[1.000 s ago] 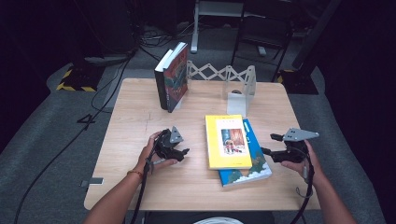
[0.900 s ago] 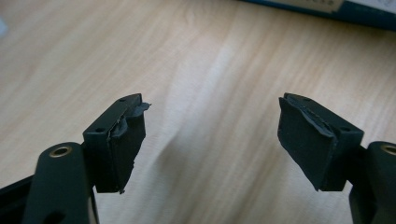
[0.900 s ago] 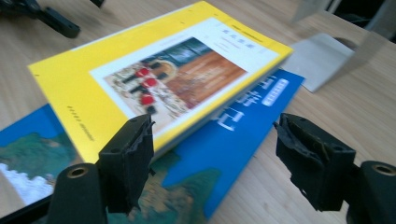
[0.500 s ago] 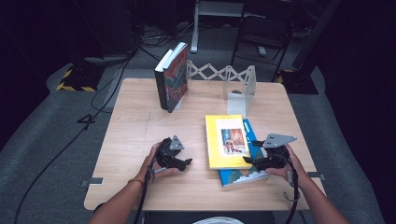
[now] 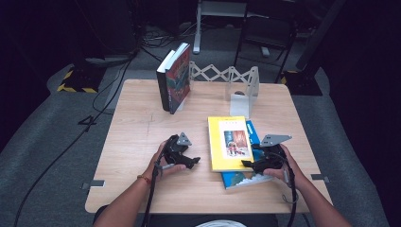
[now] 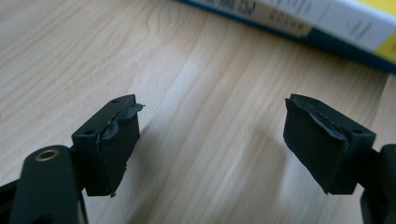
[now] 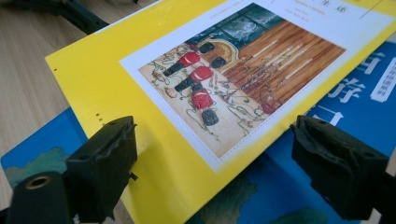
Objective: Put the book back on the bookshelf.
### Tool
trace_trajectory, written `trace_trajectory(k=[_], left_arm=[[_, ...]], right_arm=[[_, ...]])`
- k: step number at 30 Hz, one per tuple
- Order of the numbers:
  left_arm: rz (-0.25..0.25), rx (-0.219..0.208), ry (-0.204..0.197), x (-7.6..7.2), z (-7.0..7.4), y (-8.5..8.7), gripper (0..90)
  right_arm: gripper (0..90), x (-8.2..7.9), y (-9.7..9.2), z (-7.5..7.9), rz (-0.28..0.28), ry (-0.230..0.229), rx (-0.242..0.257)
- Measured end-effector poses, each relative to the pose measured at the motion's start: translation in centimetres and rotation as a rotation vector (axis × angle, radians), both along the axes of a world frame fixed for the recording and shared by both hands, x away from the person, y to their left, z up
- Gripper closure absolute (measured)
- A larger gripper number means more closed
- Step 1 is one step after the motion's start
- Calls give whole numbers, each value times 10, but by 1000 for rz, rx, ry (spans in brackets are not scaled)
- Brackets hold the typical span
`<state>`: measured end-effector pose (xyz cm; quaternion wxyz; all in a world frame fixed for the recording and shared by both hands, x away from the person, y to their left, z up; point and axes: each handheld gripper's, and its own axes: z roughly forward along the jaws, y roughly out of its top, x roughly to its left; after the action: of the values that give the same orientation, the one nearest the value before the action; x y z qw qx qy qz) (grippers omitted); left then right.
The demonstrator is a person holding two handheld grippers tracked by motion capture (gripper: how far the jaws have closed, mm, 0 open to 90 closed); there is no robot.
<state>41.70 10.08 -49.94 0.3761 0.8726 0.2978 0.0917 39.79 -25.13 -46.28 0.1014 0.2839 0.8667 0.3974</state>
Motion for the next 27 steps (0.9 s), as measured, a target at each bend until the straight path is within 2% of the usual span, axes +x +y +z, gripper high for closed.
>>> trace_trajectory(k=[2, 4, 6, 8, 10, 11, 14, 19, 20, 23, 26, 27], left_arm=[[1, -35, -14, 4, 4, -5, 196], [-11, -51, -21, 10, 9, -12, 188], [-7, -94, -51, 13, 13, -16, 203], [-19, -121, -20, 18, 16, -21, 195], [-14, -168, -30, 20, 20, -24, 199], [-14, -168, -30, 20, 20, -24, 207], [-34, -191, -7, 25, 23, -31, 195], [-48, -180, 28, 34, 20, -44, 181], [-51, -187, 48, 36, 18, -46, 172], [-45, -207, 82, 41, 16, -52, 168], [-40, -213, 100, 45, 14, -53, 122], [-28, -222, 128, 46, 13, -52, 114]], right_arm=[[133, 3, -1, -2, 1, 24, 14], [133, 5, -1, -2, 13, 34, 14], [133, 6, -1, -2, 25, 35, 11], [129, 6, -1, -2, 34, 43, 15], [127, 7, -1, -3, 36, 47, 20], [127, 7, -1, -3, 36, 47, 20], [125, 7, -1, -3, 37, 50, 20], [123, 7, -1, -3, 38, 50, 22], [122, 7, -1, -3, 39, 48, 19], [122, 7, -1, -3, 41, 45, 18], [122, 8, -1, -3, 41, 45, 18], [121, 7, -1, -3, 43, 44, 17]])
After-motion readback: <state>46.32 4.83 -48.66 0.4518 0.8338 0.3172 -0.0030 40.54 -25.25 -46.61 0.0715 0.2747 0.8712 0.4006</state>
